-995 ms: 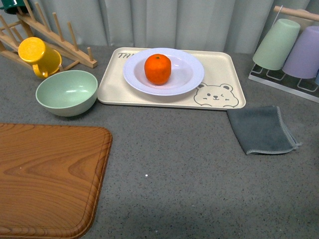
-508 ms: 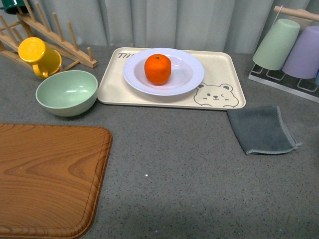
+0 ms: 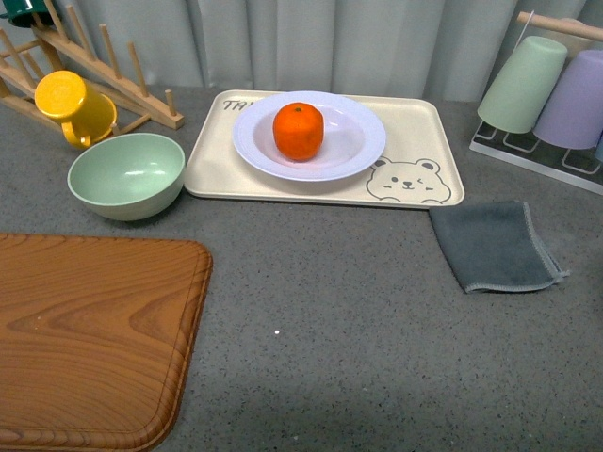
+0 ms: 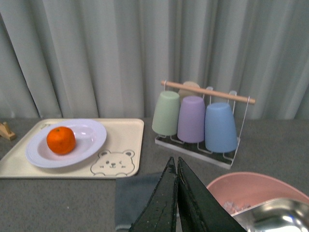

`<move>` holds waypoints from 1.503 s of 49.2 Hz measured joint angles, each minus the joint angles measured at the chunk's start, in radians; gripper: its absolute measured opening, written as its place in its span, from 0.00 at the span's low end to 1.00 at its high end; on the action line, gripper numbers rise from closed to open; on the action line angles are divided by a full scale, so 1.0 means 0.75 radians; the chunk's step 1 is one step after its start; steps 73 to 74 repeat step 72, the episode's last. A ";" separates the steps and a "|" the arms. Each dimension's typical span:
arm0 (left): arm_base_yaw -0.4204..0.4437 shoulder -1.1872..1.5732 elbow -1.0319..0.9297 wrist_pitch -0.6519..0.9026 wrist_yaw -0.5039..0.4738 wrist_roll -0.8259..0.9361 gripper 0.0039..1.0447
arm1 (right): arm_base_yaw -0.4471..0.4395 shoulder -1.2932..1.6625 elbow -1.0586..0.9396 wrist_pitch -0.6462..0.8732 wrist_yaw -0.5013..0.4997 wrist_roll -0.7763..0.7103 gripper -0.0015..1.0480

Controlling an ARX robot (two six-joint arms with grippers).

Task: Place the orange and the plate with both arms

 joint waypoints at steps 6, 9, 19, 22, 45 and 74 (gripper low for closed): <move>0.000 -0.001 0.000 0.000 0.000 0.000 0.94 | 0.000 -0.141 0.000 -0.118 -0.003 -0.001 0.01; 0.000 -0.001 0.000 0.000 -0.001 0.000 0.94 | -0.001 -0.141 -0.001 -0.121 -0.003 -0.003 0.07; 0.000 -0.001 0.000 0.000 -0.001 0.000 0.94 | 0.000 -0.142 0.000 -0.122 -0.003 -0.003 0.42; 0.000 0.000 0.000 0.000 -0.001 0.000 0.94 | -0.001 -0.142 0.000 -0.122 -0.003 -0.003 0.53; 0.000 -0.001 0.000 0.000 -0.001 0.000 0.94 | -0.001 -0.142 0.000 -0.122 -0.003 -0.003 0.91; 0.000 -0.001 0.000 0.000 -0.001 0.000 0.94 | -0.001 -0.142 -0.001 -0.122 -0.003 -0.003 0.91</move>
